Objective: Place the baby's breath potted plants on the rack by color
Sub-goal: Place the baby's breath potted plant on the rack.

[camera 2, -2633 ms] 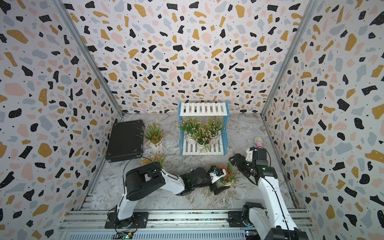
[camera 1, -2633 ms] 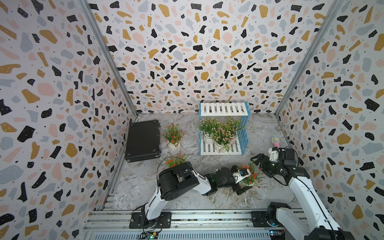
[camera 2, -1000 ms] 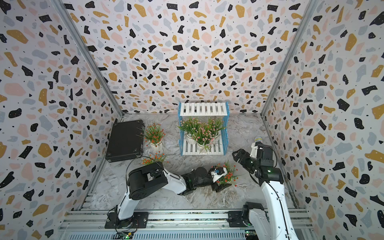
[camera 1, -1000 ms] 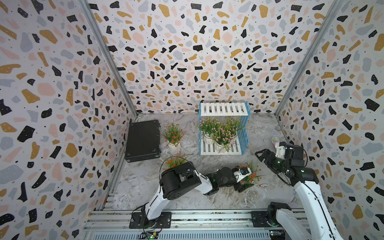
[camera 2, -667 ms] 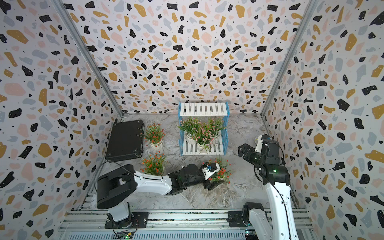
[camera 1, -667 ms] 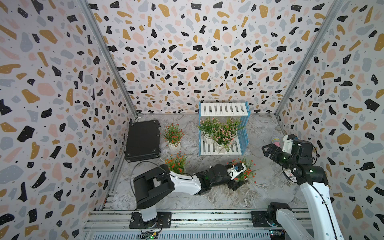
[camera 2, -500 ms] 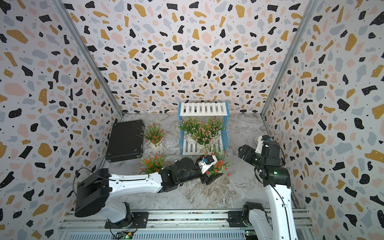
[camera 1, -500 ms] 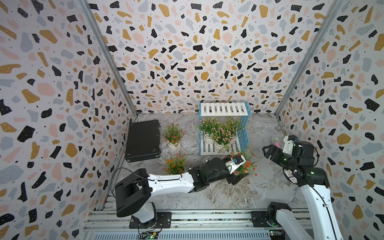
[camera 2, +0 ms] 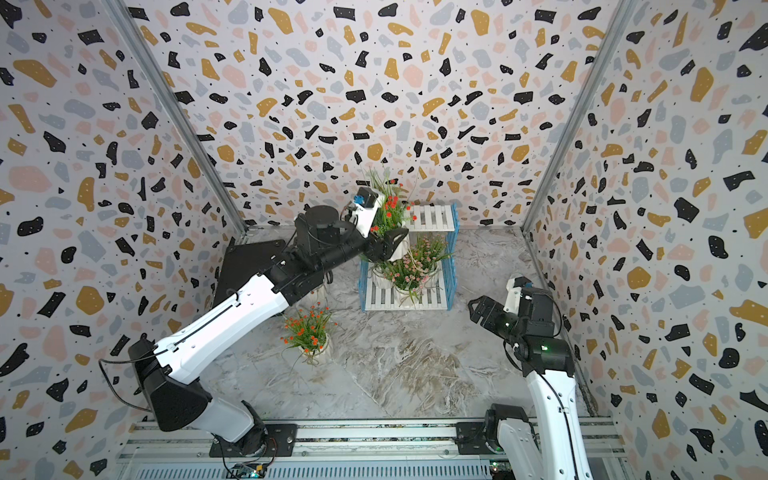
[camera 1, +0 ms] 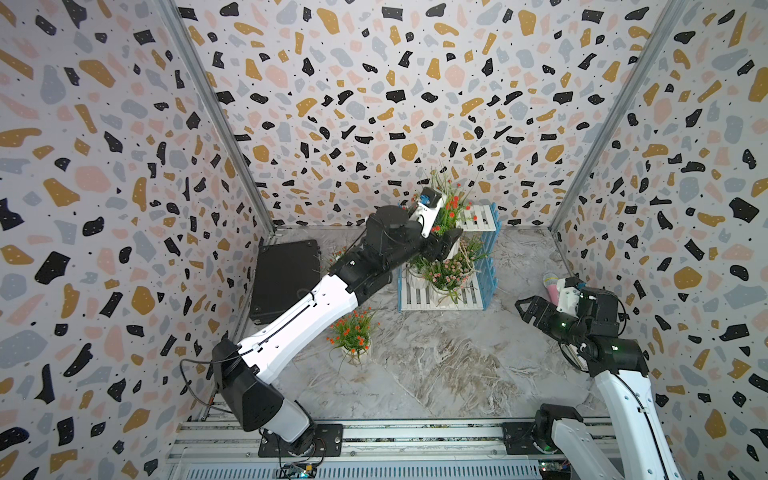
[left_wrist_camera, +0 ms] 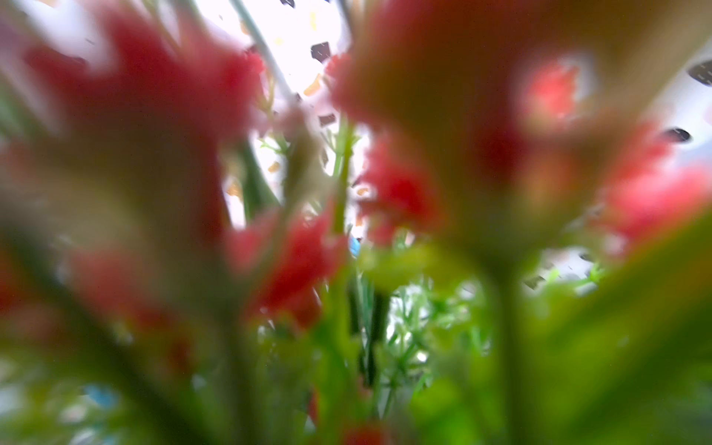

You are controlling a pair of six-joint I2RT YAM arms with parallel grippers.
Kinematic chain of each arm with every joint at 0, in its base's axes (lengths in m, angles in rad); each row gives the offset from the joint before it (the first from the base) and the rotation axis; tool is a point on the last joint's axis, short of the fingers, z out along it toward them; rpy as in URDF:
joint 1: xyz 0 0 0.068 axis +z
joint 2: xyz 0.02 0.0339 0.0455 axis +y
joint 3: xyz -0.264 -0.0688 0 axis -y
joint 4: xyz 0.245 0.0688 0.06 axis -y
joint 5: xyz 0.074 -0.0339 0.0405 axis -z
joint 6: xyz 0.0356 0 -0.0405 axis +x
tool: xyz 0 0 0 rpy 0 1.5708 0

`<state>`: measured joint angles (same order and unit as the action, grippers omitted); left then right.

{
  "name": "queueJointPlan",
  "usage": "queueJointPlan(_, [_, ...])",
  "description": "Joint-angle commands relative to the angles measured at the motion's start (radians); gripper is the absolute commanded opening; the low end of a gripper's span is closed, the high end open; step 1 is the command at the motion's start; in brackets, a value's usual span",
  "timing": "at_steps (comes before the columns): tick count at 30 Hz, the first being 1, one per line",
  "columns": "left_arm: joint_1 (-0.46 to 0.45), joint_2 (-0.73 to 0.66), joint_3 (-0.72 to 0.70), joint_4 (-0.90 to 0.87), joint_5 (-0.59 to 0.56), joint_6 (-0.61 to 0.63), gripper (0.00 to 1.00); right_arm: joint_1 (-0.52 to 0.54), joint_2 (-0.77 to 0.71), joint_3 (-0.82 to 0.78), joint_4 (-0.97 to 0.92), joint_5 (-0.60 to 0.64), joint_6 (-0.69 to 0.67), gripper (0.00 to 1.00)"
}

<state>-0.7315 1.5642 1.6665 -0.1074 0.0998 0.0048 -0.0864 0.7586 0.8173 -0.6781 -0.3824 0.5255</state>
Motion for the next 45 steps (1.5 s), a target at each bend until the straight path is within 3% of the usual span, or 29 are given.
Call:
queueJointPlan(1, [0.052, 0.056, 0.11, -0.012, 0.048, 0.043, 0.72, 0.015, -0.004, 0.008, 0.028, -0.022, -0.004, 0.92])
queueJointPlan(16, [0.206, 0.354, 0.461, -0.037, 0.083, 0.061, 0.73, 0.114, 0.014, 0.037, -0.014, 0.033, -0.072, 0.92])
queueJointPlan(34, [0.234, 0.475, 0.565, -0.048, 0.066, 0.066, 0.73, 0.138, 0.018, 0.03, -0.012, 0.032, -0.083, 0.91])
queueJointPlan(45, [0.248, 0.449, 0.524, -0.047, 0.065, 0.081, 0.73, 0.138, 0.021, 0.02, 0.002, 0.028, -0.079, 0.91])
